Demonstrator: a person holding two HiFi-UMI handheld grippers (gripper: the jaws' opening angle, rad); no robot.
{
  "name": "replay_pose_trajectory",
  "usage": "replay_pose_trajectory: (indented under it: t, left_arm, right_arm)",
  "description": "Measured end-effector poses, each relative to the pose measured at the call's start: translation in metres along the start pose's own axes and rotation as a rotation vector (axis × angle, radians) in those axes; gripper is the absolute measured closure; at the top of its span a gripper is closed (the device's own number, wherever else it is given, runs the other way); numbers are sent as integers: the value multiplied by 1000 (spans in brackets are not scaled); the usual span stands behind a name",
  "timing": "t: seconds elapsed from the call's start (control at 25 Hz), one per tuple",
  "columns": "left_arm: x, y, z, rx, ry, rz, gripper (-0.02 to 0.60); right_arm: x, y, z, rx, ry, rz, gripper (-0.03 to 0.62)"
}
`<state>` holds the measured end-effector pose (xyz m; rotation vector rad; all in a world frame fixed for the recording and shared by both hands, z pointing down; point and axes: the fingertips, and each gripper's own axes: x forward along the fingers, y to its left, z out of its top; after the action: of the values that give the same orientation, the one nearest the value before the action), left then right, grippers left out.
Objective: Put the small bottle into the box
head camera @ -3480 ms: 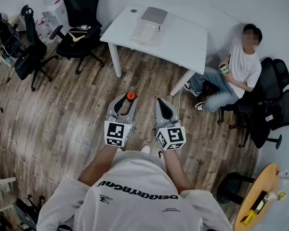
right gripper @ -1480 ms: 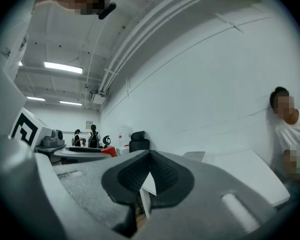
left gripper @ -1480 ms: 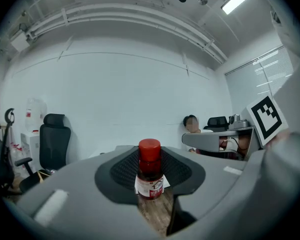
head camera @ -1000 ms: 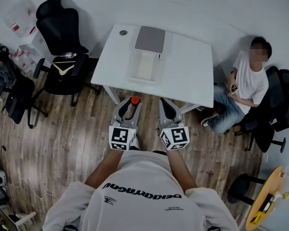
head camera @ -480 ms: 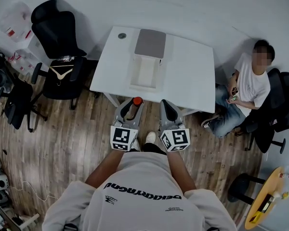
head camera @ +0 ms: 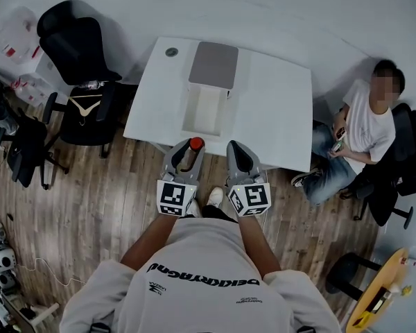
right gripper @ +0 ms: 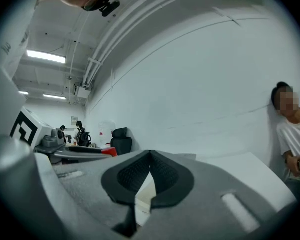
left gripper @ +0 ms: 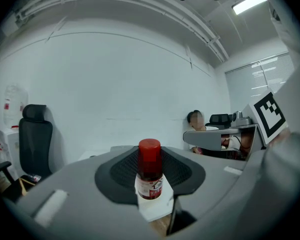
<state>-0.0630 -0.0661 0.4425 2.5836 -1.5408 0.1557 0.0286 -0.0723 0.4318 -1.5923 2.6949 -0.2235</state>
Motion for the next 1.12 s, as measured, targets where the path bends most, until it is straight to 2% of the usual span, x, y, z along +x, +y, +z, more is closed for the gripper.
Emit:
replay_pose_trajectory:
  t: [0.28, 0.56, 0.88, 1.12]
  left_arm:
    - [35, 6, -10, -5, 38, 23, 443]
    - [62, 9, -5, 4, 16, 49, 443]
    - [81, 15, -8, 4, 22, 75, 445]
    - [98, 25, -10, -3, 31, 39, 445]
  right_arm:
    - [23, -26, -9, 11, 23, 24, 595]
    - [33, -45, -15, 22, 38, 48, 595]
    - [39, -48, -25, 16, 59, 76, 595]
    - [53, -50, -31, 22, 77, 51, 595]
